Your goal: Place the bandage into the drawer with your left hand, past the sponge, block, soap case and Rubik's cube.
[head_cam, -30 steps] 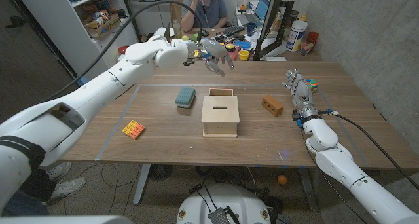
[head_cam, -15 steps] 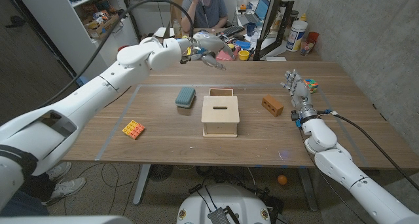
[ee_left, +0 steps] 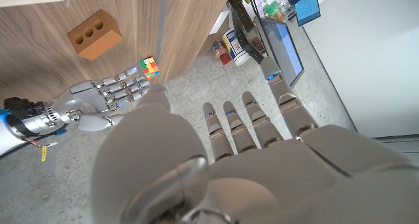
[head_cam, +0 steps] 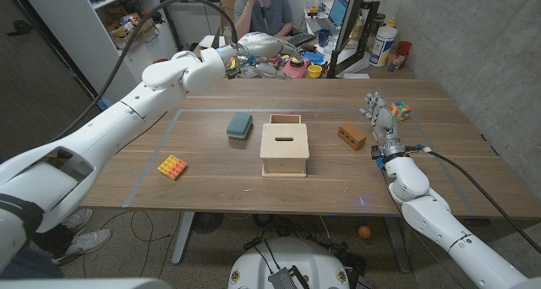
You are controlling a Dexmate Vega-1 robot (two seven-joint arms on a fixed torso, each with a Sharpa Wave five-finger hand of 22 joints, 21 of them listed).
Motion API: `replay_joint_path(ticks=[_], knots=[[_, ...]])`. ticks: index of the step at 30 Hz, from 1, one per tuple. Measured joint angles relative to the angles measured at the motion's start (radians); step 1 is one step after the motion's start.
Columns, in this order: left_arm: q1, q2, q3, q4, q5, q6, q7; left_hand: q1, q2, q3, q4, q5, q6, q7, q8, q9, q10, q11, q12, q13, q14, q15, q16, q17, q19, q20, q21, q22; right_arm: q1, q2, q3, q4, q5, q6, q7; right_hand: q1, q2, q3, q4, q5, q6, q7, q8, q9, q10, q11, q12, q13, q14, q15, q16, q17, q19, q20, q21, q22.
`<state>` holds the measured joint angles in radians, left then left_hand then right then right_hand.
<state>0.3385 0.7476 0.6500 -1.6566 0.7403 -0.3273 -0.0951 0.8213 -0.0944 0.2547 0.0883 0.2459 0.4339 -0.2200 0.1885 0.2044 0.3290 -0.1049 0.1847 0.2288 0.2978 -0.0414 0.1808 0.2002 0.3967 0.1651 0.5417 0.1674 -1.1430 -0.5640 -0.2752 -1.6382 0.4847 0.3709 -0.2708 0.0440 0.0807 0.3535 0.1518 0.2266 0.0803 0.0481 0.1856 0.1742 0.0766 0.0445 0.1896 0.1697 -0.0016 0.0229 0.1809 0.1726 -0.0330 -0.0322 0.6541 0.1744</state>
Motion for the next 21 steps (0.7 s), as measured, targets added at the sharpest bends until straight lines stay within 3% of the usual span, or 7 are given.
replay_joint_path(ticks=[4, 6, 10, 16, 17, 21], knots=[[-0.008, -0.001, -0.004, 0.017, -0.017, -0.032, 0.046, -0.013, 0.005, -0.008, 0.008, 0.01, -0.015, 0.0, 0.0, -0.005, -0.025, 0.002, 0.0, -0.009, -0.04, 0.001, 0.0, -0.007, -0.05, 0.028, -0.041, -0.001, -0.032, 0.009, -0.006, -0.045, -0.024, -0.004, -0.028, 0.0, 0.0, 0.0, 0.0, 0.0, 0.0, 0.0, 0.0, 0.0, 0.0, 0.0, 0.0, 0.0, 0.0, 0.0, 0.0, 0.0, 0.0, 0.0, 0.0, 0.0], [-0.012, -0.002, -0.004, 0.026, -0.02, -0.039, 0.053, -0.019, 0.008, -0.014, 0.014, 0.014, -0.044, 0.0, 0.0, -0.006, -0.047, -0.013, 0.0, -0.015, -0.054, 0.002, 0.0, -0.01, -0.059, 0.037, -0.062, -0.004, -0.039, 0.011, -0.007, -0.055, -0.036, -0.005, -0.042, 0.0, 0.0, 0.0, 0.0, 0.0, 0.0, 0.0, 0.0, 0.0, 0.0, 0.0, 0.0, 0.0, 0.0, 0.0, 0.0, 0.0, 0.0, 0.0, 0.0, 0.0], [-0.02, -0.005, -0.007, 0.046, -0.028, -0.056, 0.072, -0.029, 0.014, -0.026, 0.018, 0.021, -0.112, 0.0, -0.008, -0.009, -0.097, -0.036, -0.005, -0.024, -0.077, 0.002, 0.0, -0.014, -0.065, 0.044, -0.097, -0.005, -0.062, 0.018, -0.008, -0.08, -0.073, -0.003, -0.081, 0.0, 0.0, 0.0, 0.0, 0.0, 0.0, 0.0, 0.0, 0.0, 0.0, 0.0, 0.0, 0.0, 0.0, 0.0, 0.0, 0.0, 0.0, 0.0, 0.0, 0.0], [-0.022, -0.007, -0.007, 0.06, -0.031, -0.067, 0.087, -0.048, 0.018, -0.039, 0.025, 0.03, -0.194, 0.0, -0.015, -0.014, -0.139, -0.04, -0.005, -0.034, -0.093, 0.001, 0.0, -0.014, -0.075, 0.046, -0.134, -0.005, -0.08, 0.023, -0.008, -0.095, -0.116, 0.027, -0.122, 0.0, 0.0, 0.0, 0.0, 0.0, 0.0, 0.0, 0.0, 0.0, 0.0, 0.0, 0.0, 0.0, 0.0, 0.0, 0.0, 0.0, 0.004, -0.004, 0.0, 0.0], [-0.021, -0.008, -0.007, 0.061, -0.03, -0.083, 0.122, -0.051, 0.017, -0.04, 0.024, 0.03, -0.204, 0.001, -0.015, -0.014, -0.143, -0.036, -0.005, -0.034, -0.1, 0.003, 0.0, -0.014, -0.076, 0.044, -0.136, -0.004, -0.119, 0.042, -0.007, -0.111, -0.124, 0.035, -0.129, 0.0, 0.0, 0.0, 0.0, 0.0, 0.0, 0.0, 0.0, 0.0, 0.0, 0.0, 0.0, 0.0, 0.0, 0.0, 0.0, 0.0, 0.004, -0.004, 0.0, 0.0], [-0.013, -0.007, -0.007, 0.062, -0.016, -0.086, 0.144, -0.051, 0.017, -0.042, 0.025, 0.03, -0.206, 0.003, -0.015, -0.014, -0.143, -0.036, -0.005, -0.034, -0.102, 0.002, 0.0, -0.014, -0.076, 0.044, -0.143, -0.002, -0.13, 0.066, -0.007, -0.086, -0.148, 0.083, -0.14, 0.0, 0.0, 0.0, 0.0, 0.0, 0.002, -0.002, 0.0, 0.0, 0.0, 0.0, 0.0, 0.0, 0.0, 0.0, 0.0, 0.0, 0.009, 0.002, -0.004, 0.0]])
